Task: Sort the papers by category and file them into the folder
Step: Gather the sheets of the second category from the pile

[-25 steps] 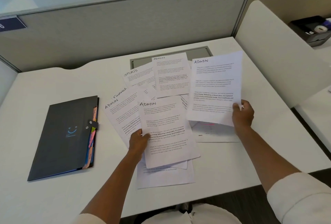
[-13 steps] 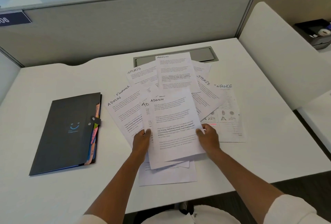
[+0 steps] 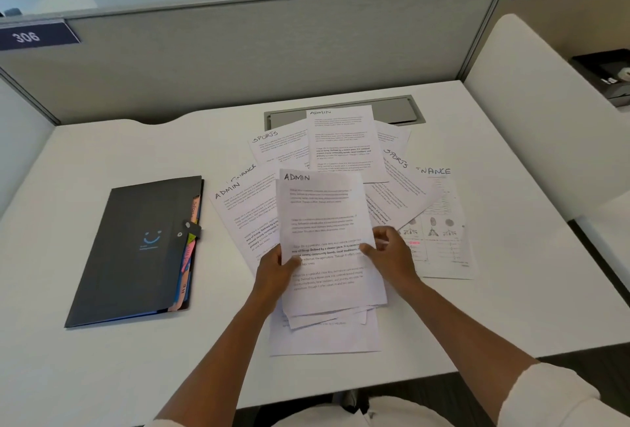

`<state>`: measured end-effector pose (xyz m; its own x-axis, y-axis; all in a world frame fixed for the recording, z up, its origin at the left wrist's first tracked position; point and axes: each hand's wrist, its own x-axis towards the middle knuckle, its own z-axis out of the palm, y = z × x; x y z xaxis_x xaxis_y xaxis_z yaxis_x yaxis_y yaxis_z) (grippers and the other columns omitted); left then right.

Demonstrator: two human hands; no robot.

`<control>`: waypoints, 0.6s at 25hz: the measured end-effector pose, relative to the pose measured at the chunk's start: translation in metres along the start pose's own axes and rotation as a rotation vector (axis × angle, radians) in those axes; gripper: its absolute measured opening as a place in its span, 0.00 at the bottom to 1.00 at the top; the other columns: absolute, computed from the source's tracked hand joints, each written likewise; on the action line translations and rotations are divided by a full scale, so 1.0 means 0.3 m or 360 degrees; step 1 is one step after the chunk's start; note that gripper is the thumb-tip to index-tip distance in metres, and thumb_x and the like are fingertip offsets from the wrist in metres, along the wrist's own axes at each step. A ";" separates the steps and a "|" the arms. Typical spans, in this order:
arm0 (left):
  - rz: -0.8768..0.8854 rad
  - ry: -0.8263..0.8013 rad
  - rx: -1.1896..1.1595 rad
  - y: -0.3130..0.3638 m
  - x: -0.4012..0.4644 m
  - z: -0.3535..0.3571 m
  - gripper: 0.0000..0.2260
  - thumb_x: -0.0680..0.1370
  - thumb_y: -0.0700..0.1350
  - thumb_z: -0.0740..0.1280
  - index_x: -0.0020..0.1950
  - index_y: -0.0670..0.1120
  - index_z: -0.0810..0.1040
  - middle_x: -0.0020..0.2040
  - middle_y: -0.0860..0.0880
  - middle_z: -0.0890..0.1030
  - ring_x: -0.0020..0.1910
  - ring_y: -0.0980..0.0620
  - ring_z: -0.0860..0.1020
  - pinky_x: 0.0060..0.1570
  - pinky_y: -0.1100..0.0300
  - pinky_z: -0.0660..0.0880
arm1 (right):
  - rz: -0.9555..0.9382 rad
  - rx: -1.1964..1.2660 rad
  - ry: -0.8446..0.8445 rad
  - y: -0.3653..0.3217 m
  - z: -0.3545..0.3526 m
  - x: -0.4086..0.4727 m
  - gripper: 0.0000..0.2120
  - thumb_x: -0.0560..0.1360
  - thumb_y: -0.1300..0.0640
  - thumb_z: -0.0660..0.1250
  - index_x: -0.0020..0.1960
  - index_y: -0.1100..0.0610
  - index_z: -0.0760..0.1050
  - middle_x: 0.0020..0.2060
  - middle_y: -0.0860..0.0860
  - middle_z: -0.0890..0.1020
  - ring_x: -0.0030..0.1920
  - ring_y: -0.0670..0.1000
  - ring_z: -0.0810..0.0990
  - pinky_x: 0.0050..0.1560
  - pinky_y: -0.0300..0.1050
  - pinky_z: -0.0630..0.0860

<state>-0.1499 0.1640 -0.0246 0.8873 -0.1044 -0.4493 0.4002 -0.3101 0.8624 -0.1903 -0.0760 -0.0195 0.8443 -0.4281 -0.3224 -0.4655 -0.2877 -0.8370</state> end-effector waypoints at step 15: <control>0.0457 0.0101 -0.0420 0.211 -0.028 -0.071 0.19 0.73 0.48 0.70 0.62 0.44 0.78 0.57 0.47 0.83 0.56 0.44 0.80 0.56 0.48 0.79 | -0.0480 0.0650 -0.0115 -0.321 -0.062 0.051 0.12 0.74 0.56 0.73 0.56 0.52 0.77 0.49 0.50 0.84 0.46 0.53 0.84 0.44 0.48 0.83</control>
<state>-0.1272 0.1655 0.0388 0.9808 -0.0905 -0.1727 0.1713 -0.0226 0.9850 -0.1376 -0.0708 0.0643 0.9479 -0.3134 -0.0577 -0.0690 -0.0249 -0.9973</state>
